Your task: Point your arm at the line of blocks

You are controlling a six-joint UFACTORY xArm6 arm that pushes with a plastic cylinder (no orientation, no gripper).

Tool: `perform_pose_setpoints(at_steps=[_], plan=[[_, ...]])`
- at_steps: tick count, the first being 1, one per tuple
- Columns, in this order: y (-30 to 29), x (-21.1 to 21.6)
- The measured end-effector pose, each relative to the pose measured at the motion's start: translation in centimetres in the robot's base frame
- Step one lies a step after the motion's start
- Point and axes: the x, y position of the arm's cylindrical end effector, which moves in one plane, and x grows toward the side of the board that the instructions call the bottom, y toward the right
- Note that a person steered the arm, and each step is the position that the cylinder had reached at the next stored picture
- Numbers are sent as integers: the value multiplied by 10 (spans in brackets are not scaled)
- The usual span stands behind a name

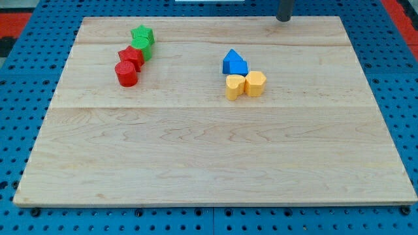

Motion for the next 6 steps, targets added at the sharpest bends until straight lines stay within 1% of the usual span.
perform_pose_setpoints(at_steps=[2,3,6], plan=[[-8,0],[-23,0],[-97,1]])
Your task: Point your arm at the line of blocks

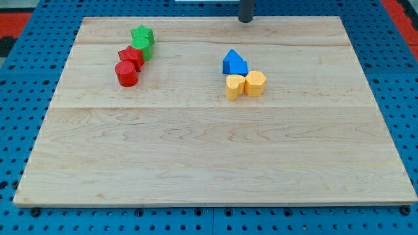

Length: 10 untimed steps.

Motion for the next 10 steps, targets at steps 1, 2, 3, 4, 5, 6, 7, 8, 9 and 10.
perform_pose_setpoints(at_steps=[1,2,3,4,5,6,7,8,9,10], plan=[[-28,0],[-62,0],[-76,0],[-78,0],[-84,5],[-91,30],[-93,35],[-100,35],[-141,34],[-149,34]])
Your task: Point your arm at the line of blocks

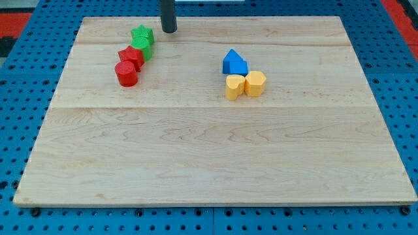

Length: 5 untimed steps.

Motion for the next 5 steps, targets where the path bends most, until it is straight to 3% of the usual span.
perform_pose_setpoints(at_steps=[3,5], plan=[[-50,-14],[-50,25]])
